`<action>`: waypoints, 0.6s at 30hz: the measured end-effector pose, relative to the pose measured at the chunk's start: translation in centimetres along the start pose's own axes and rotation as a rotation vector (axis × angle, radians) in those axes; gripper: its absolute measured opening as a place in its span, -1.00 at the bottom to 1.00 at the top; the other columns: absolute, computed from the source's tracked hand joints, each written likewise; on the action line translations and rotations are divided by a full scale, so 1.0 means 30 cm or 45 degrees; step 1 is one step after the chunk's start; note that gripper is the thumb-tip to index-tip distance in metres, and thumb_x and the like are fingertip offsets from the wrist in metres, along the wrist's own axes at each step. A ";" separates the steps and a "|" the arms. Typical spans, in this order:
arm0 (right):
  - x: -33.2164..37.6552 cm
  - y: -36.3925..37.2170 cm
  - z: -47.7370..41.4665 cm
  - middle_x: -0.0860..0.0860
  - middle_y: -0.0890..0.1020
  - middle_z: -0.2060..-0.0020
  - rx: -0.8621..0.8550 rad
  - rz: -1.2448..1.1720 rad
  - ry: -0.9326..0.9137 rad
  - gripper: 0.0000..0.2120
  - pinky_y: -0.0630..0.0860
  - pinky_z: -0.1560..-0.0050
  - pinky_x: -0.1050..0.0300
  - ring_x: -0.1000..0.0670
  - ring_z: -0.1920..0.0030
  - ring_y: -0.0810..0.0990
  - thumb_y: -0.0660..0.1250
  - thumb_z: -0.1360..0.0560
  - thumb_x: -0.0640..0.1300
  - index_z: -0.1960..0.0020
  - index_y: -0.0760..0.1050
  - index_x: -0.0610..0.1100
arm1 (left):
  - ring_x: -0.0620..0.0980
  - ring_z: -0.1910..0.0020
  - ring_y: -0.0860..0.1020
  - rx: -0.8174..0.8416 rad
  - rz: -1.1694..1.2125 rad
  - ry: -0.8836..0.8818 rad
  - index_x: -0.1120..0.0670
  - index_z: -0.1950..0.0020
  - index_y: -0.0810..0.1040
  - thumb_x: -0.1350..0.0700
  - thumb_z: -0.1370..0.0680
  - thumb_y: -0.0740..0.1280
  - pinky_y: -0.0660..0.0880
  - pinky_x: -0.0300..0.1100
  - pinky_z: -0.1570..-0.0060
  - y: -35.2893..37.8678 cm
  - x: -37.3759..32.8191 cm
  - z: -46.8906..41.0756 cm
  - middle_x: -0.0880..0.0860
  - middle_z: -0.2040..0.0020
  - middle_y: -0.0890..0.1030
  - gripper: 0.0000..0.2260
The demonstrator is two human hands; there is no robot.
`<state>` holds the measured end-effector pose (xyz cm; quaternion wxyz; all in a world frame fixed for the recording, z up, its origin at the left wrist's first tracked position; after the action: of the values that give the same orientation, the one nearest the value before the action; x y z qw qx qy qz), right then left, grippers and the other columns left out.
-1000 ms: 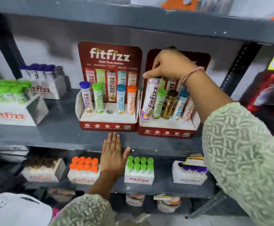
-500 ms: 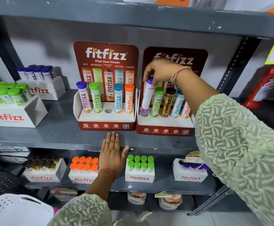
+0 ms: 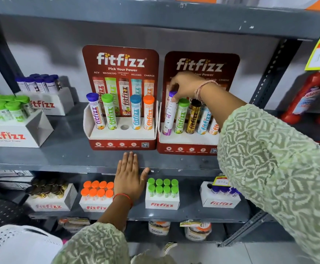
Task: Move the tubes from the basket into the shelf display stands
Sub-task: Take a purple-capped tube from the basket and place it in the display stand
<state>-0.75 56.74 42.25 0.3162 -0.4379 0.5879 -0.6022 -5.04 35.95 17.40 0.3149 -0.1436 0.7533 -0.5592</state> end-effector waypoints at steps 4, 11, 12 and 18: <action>0.000 0.011 -0.003 -0.15 0.58 -0.16 -0.062 0.057 -0.041 -0.68 0.48 -0.08 0.10 -0.13 -0.14 0.53 0.40 -0.34 -0.38 -0.07 0.55 -0.18 | 0.03 -0.45 -0.17 0.026 -0.036 -0.011 0.19 -0.46 -0.08 -0.38 -0.21 -0.62 -0.31 -0.13 -0.35 -0.009 -0.002 0.002 0.13 -0.51 -0.05 0.03; -0.001 0.033 0.004 -0.15 0.62 -0.07 -0.154 -0.025 -0.106 -0.56 0.55 -0.16 -0.05 -0.13 -0.11 0.55 0.11 -0.29 -0.59 0.10 0.57 -0.18 | 0.05 -0.46 -0.14 0.027 -0.033 -0.014 0.20 -0.46 -0.04 -0.39 -0.23 -0.61 -0.27 -0.11 -0.37 -0.009 -0.004 0.001 0.15 -0.50 -0.01 0.02; -0.006 0.040 0.007 -0.16 0.62 -0.05 -0.184 -0.028 -0.109 -0.56 0.55 -0.15 -0.08 -0.15 -0.10 0.56 0.10 -0.29 -0.59 0.10 0.57 -0.19 | 0.06 -0.46 -0.14 0.025 -0.040 -0.013 0.20 -0.46 -0.03 -0.39 -0.23 -0.61 -0.28 -0.11 -0.36 -0.008 -0.004 0.000 0.15 -0.50 0.00 0.02; 0.014 0.043 0.012 -0.17 0.65 -0.03 -0.174 -0.102 -0.166 -0.60 0.53 -0.20 0.00 -0.13 -0.09 0.58 0.13 -0.29 -0.61 0.10 0.58 -0.27 | 0.07 -0.46 -0.13 0.025 -0.035 -0.012 0.20 -0.46 -0.03 -0.38 -0.25 -0.60 -0.27 -0.10 -0.36 -0.007 -0.004 -0.002 0.16 -0.50 0.00 0.00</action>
<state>-0.78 56.08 41.00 0.2988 -0.5200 0.5878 -0.5430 -5.02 35.99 17.65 0.3121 -0.1534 0.7444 -0.5701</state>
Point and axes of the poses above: each hand's wrist, its own z-axis away from the middle knuckle, its own y-axis out of the palm, x = y × z, the point moved 1 cm from there along -z, towards the middle knuckle
